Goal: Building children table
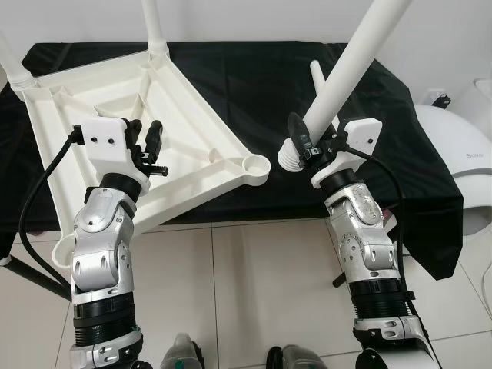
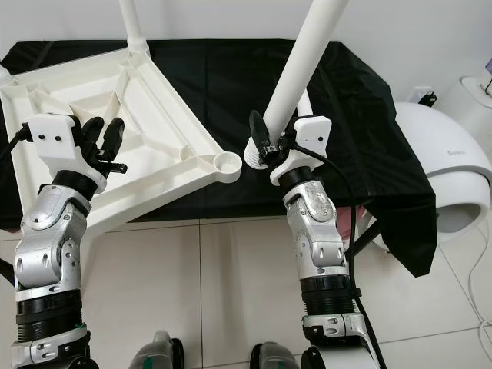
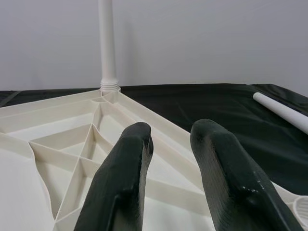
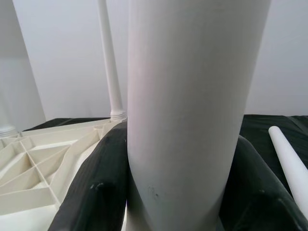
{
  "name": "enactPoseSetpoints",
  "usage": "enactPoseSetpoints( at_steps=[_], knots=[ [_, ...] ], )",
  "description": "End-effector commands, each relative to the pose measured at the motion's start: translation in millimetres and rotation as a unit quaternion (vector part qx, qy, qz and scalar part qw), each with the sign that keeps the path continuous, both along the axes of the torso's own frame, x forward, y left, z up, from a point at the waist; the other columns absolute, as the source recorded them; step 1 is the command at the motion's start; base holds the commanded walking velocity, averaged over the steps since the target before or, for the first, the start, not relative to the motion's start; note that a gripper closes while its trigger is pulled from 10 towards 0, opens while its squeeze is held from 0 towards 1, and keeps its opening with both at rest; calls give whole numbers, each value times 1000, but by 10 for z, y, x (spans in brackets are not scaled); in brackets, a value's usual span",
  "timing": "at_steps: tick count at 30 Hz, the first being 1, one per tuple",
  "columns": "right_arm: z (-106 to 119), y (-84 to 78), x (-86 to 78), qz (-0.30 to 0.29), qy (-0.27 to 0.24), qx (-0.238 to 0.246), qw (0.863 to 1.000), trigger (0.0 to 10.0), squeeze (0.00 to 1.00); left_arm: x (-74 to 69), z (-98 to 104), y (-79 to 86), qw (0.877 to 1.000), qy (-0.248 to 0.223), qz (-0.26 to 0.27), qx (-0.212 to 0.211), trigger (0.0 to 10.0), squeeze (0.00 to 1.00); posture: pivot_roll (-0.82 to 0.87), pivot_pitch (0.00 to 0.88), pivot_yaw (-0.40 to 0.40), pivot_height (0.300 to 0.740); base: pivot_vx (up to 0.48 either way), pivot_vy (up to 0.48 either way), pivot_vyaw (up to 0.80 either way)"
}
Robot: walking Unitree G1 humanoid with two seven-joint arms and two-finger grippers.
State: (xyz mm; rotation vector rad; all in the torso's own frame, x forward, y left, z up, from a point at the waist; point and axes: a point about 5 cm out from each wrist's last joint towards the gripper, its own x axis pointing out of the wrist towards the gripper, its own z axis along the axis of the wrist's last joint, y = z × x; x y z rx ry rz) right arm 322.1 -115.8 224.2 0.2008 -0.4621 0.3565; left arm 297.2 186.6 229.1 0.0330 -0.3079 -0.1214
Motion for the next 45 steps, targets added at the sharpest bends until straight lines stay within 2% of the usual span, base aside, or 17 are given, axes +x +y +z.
enactPoseSetpoints(
  at_steps=[1,25,41,45],
  knots=[
    [20,-1,-16,-1,-9,4,1000,10000,0,-5,8,66,998,-1,66,-24,10000,0,8,135,-17,740,274,0,0],
    [25,-8,-13,-1,-8,1,1000,10000,0,-19,21,59,997,-3,66,-31,10000,0,9,139,-23,740,273,0,0],
    [18,-9,-20,0,-6,0,1000,10000,0,-18,-8,35,996,10,69,-48,10000,0,5,142,-23,740,0,0,0],
    [14,-4,-19,1,-6,0,1000,10000,0,-18,-10,36,996,11,69,-46,10000,0,9,131,-22,740,0,357,0]
  ],
)
